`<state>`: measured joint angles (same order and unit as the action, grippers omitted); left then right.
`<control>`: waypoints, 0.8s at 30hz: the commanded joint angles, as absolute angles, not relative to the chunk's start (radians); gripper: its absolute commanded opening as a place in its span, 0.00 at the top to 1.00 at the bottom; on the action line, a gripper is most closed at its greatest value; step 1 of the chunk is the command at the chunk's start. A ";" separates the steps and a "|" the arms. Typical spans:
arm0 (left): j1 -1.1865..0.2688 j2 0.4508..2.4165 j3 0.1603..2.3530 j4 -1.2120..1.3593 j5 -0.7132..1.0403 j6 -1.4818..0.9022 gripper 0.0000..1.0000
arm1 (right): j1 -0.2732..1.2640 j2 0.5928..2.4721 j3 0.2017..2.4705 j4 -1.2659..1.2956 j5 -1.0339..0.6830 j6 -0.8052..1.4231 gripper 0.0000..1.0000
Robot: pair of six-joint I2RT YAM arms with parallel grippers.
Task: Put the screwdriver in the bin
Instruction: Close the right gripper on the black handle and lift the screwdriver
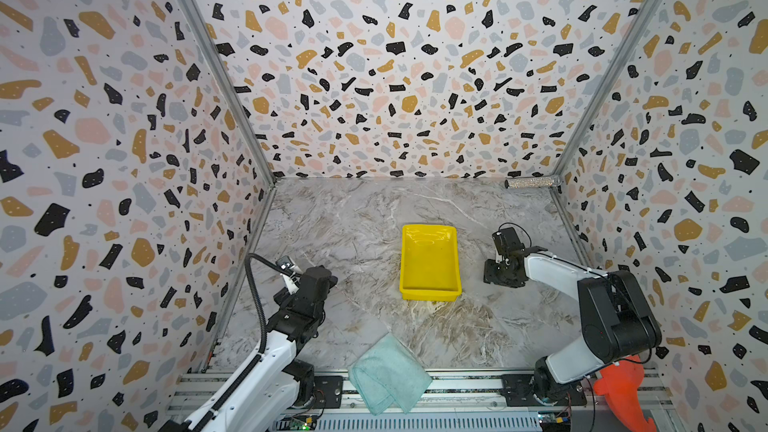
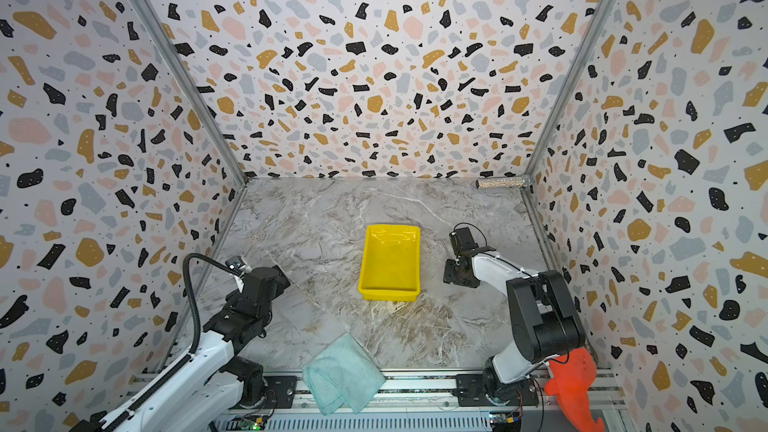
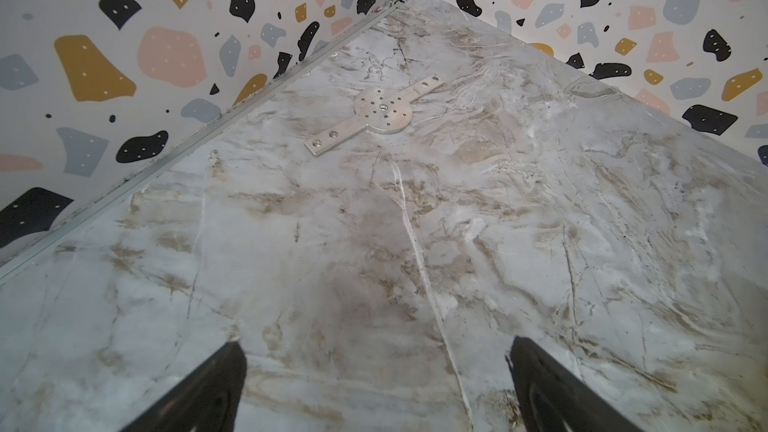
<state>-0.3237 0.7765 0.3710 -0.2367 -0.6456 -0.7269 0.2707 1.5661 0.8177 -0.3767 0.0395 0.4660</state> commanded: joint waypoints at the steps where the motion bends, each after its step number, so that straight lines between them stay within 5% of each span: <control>1: -0.319 0.772 0.367 -0.210 -0.650 -0.726 0.00 | 0.276 1.570 0.843 -0.373 0.047 0.480 0.46; 10: -0.320 0.778 0.368 -0.202 -0.643 -0.721 0.00 | 0.283 1.564 0.811 -0.365 0.051 0.505 0.57; 17: -0.320 0.775 0.368 -0.204 -0.638 -0.722 0.00 | 0.299 1.536 0.812 -0.374 0.056 0.519 0.79; 24: -0.320 0.778 0.366 -0.199 -0.635 -0.719 0.00 | 0.310 1.447 0.795 -0.399 0.069 0.537 0.85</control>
